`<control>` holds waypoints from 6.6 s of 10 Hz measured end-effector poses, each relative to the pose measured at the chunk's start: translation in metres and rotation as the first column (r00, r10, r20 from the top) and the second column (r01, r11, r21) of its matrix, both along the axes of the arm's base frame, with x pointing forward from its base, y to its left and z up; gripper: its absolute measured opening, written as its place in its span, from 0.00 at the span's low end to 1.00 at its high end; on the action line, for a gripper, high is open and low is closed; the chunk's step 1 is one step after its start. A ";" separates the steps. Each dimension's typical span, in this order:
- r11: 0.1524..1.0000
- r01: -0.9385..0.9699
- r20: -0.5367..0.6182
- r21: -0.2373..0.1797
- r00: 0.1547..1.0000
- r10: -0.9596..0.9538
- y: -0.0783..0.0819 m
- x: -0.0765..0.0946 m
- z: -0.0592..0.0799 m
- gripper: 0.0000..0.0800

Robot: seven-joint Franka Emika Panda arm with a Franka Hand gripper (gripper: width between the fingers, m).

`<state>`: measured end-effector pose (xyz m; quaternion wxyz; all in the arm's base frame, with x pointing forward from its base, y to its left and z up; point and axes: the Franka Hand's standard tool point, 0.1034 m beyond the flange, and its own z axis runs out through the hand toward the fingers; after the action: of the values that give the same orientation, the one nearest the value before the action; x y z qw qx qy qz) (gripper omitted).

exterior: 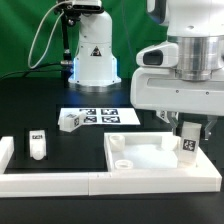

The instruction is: Assemble one leg

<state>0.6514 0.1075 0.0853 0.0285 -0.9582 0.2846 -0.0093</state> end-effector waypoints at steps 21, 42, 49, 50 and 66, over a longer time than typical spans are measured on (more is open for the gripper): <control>0.842 -0.539 0.024 -0.018 0.842 0.540 0.003 -0.009 -0.010 0.81; 0.979 0.192 0.047 0.066 0.980 -0.195 0.013 -0.007 0.000 0.81; 0.886 -0.462 0.020 -0.036 0.886 0.462 -0.007 -0.002 -0.013 0.81; 0.898 -0.438 0.019 -0.034 0.898 0.439 -0.007 -0.002 -0.013 0.64; 0.610 0.793 -0.061 -0.005 0.608 -0.791 -0.010 -0.010 -0.018 0.39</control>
Offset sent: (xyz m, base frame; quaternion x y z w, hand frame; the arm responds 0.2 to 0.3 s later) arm 0.0041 0.0067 -0.0012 0.0568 -0.0309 0.4559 0.8877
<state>0.6415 0.0974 0.0670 0.0241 -0.7335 0.6792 0.0098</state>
